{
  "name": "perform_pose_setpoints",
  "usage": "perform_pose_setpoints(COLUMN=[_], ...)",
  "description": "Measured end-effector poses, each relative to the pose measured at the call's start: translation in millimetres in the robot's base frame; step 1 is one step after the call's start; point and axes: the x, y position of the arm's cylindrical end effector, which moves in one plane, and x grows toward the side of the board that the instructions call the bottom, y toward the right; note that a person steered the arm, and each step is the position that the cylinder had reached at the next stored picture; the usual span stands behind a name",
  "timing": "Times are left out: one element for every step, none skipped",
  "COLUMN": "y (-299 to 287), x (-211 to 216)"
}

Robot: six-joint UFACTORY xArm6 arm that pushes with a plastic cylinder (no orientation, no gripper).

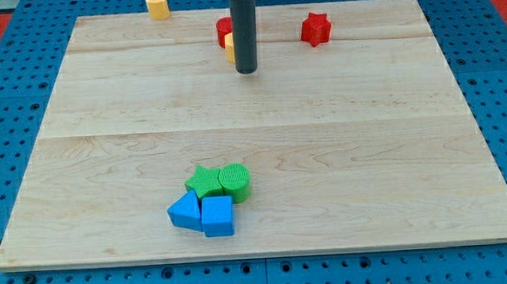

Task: Slide the yellow hexagon and red circle towards the yellow heart

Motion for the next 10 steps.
perform_pose_setpoints(y=[-2.5,-2.5,-2.5,-2.4,1.4,11.6,13.4,15.7,17.3,9.6], x=[-19.6,-34.7,-40.8,-48.0,-56.1,-64.2,-78.3,-93.3,-109.3,-114.5])
